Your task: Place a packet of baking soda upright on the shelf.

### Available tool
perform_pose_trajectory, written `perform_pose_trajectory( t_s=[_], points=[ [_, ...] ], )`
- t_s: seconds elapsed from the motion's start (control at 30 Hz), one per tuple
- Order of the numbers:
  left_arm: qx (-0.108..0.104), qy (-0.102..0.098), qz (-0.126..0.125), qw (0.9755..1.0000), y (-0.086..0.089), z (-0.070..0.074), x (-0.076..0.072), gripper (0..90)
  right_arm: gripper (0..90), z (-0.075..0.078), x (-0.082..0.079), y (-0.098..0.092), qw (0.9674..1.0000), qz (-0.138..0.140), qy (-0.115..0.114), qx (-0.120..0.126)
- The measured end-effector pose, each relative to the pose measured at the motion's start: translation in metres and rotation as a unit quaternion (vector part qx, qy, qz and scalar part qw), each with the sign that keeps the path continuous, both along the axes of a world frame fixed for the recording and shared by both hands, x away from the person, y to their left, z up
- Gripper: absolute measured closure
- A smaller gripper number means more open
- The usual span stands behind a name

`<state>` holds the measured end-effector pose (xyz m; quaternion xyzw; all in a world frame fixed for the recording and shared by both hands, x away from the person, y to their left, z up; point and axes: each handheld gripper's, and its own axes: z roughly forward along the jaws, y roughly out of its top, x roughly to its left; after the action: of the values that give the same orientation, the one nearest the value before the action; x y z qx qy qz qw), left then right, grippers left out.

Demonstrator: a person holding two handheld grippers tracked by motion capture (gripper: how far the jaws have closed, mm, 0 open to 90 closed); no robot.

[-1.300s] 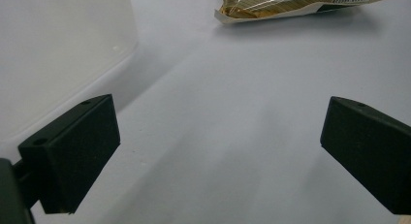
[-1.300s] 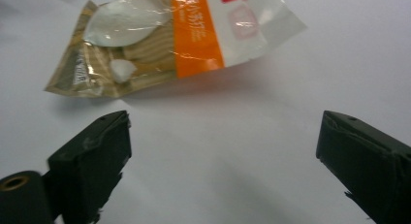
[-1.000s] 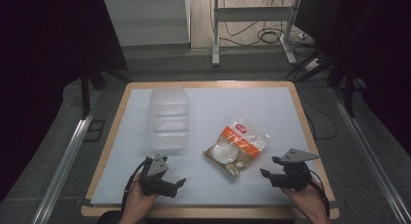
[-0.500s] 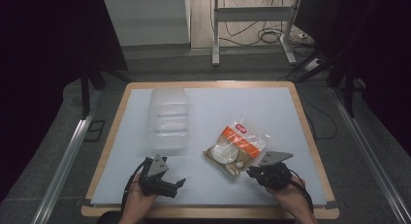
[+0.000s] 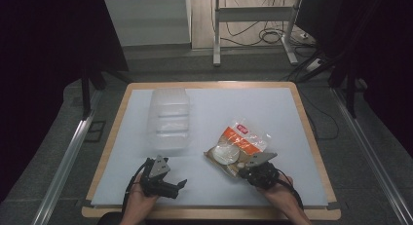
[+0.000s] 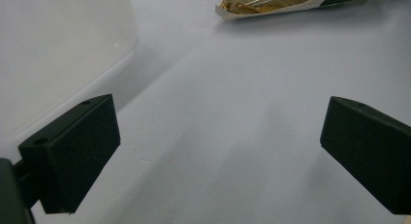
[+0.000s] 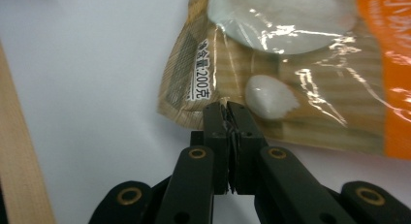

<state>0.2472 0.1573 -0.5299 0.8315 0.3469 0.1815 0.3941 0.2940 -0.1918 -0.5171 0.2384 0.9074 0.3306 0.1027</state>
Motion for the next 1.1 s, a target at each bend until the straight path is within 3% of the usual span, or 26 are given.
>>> perform_pose_trajectory(
  t_s=[0.37, 0.73, 0.93, 1.1],
  points=[
    [0.006, 0.001, -0.001, 1.0, -0.002, -0.001, 0.0, 0.6, 87.2, -0.006, 0.008, 0.012, 0.9988, 0.017, 0.039, 0.024],
    [0.009, 0.002, -0.003, 1.0, -0.002, -0.001, 0.001, 0.6, 87.1, -0.009, 0.01, 0.043, 0.9986, 0.031, 0.033, 0.029],
    [0.008, 0.0, -0.007, 0.9999, -0.001, 0.0, 0.0, 0.7, 81.3, -0.007, 0.007, 0.048, 0.9986, 0.035, 0.034, 0.019],
    [0.008, 0.001, -0.009, 0.9999, -0.001, -0.001, 0.0, 0.7, 78.6, 0.007, 0.0, 0.046, 0.9991, 0.037, 0.017, 0.014]
  ],
)
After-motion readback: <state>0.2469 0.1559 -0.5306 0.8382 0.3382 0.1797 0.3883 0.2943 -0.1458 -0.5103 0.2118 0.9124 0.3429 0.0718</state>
